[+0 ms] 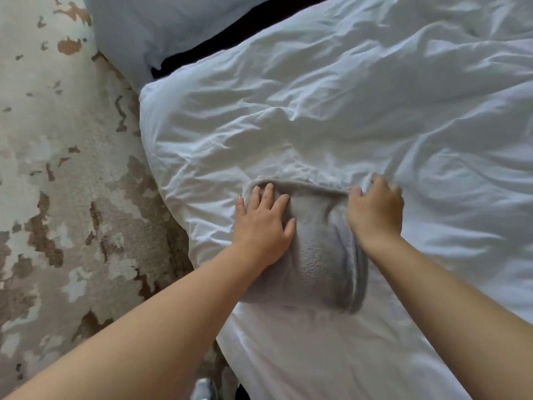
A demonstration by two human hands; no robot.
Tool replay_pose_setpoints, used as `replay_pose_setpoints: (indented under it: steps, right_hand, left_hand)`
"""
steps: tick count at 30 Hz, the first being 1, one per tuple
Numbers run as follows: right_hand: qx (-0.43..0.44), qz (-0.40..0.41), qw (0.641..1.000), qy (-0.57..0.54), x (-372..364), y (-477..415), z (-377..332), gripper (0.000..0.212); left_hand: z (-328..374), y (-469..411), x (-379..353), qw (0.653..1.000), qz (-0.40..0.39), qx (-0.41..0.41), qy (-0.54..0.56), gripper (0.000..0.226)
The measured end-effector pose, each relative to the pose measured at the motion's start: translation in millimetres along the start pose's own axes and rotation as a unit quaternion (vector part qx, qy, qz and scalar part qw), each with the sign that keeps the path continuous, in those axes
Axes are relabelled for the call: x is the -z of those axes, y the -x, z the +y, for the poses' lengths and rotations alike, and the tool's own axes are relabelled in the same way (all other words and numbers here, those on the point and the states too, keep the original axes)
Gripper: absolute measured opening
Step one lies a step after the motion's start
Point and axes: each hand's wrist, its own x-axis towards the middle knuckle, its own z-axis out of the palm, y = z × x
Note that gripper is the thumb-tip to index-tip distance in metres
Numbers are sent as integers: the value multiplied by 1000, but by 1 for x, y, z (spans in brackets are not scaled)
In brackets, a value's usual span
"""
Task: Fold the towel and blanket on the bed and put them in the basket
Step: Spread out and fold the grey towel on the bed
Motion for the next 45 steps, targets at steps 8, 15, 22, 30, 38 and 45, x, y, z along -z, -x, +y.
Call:
replay_pose_setpoints:
  steps: [8,15,22,30,38,45]
  right_hand:
    - [257,-163,923,235,-69,5,41,62]
    - [304,-38,940,148,-123,-14,63,64]
    - [355,51,923,142,-184,-47,90,65]
    - [368,56,916,152,-192,-48,97,64]
    - [374,67,913,147,-192,-51,99,65]
    - [378,94,912,130,-190,-52,97,65]
  left_hand:
    - [-34,-30,-54,1000,-2,-10,8,64]
    - [-54,-60,-111,985,142,-69,64,65]
    - [-75,-97,-167,961,226,-132,85,58]
    - [-78,-97,-171,962,233,-129,55,57]
    - [-75,-98,-172,958,251,-132,51,58]
    - [-74,-100,-170,952,267,-136,67,58]
